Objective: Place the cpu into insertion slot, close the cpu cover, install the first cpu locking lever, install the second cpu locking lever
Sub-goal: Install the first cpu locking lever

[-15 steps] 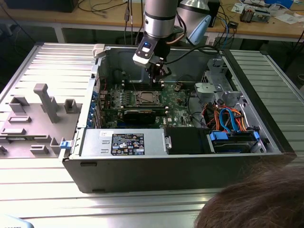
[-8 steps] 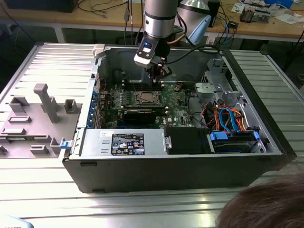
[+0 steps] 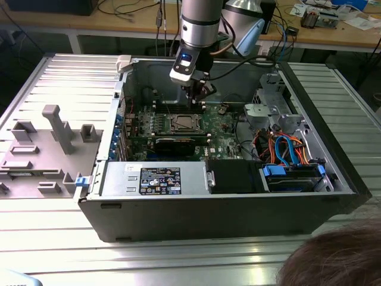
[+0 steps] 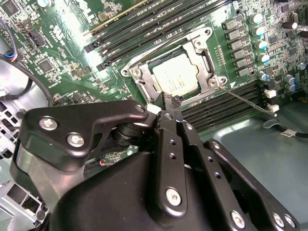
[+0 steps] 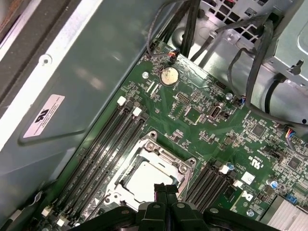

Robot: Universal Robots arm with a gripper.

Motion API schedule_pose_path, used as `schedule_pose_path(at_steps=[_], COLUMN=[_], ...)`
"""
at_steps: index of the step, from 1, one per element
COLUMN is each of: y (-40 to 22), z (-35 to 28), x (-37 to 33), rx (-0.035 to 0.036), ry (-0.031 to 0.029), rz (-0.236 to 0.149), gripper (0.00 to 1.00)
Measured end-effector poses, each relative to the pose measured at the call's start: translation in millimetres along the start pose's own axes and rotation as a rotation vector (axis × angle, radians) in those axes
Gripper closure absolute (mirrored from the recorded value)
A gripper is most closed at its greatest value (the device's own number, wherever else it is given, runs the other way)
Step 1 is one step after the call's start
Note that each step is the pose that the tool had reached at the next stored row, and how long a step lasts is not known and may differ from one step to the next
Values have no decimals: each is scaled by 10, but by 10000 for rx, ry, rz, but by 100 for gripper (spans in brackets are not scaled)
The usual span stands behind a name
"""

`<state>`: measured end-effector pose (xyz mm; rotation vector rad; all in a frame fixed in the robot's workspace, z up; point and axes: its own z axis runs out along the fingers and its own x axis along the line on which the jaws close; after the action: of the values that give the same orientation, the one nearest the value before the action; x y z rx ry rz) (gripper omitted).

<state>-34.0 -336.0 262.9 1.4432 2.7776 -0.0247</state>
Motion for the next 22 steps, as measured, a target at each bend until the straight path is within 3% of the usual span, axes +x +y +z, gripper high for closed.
schedule_pose_path(at_steps=[22], y=[0], z=[0], x=[0], rx=[-19], ry=[-10], rz=[-1077], gripper=[89])
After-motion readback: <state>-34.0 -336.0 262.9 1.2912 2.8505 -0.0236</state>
